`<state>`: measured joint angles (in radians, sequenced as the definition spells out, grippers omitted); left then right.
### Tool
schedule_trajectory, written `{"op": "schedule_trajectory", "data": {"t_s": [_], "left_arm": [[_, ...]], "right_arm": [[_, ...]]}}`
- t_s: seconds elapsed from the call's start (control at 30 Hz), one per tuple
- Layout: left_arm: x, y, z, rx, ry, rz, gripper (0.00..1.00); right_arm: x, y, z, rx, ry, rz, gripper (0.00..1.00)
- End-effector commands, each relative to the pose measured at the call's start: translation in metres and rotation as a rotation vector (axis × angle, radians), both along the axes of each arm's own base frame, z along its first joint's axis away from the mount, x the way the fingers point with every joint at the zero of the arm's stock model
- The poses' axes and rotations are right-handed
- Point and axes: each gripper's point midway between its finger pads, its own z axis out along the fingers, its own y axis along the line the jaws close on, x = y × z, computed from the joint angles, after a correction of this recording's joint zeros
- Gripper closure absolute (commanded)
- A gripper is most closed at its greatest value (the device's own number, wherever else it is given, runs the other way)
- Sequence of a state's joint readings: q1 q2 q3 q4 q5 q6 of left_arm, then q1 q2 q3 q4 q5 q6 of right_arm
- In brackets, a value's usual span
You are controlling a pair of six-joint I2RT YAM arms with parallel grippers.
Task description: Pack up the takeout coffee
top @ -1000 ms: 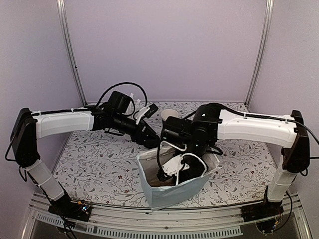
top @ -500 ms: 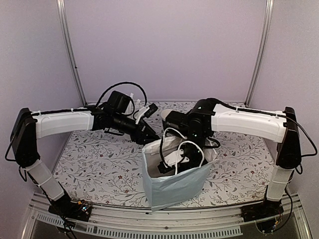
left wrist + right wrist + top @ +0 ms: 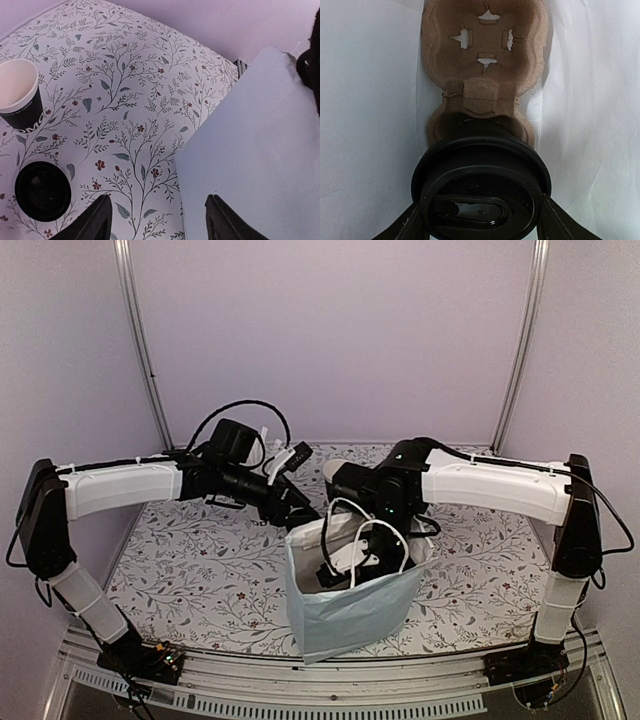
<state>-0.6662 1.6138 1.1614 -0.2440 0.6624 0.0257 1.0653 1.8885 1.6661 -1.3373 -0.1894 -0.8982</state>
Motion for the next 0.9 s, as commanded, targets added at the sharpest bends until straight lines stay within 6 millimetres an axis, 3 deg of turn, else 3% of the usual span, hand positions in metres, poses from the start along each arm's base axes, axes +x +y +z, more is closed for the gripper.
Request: {"op": "schedule_trajectory", "data": {"t_s": [0.0, 0.27, 0.63, 0.87], "left_arm": [[0.004, 0.004, 0.011, -0.025, -0.025, 0.011, 0.34], [0.009, 0.006, 0.009, -0.016, -0.025, 0.030, 0.33], [0.008, 0.007, 0.013, -0.023, -0.029, 0.036, 0.33], [0.008, 0.007, 0.018, -0.032, -0.036, 0.036, 0.33]], "right_arm": [[-0.010, -0.020, -0.045, -0.168, 0.086, -0.003, 0.52], [0.008, -0.013, -0.035, -0.177, -0.030, -0.080, 0.52], [-0.005, 0.002, -0.021, -0.165, -0.126, -0.093, 0.47], [0.006, -0.001, -0.021, -0.168, -0.203, -0.092, 0.46]]}}
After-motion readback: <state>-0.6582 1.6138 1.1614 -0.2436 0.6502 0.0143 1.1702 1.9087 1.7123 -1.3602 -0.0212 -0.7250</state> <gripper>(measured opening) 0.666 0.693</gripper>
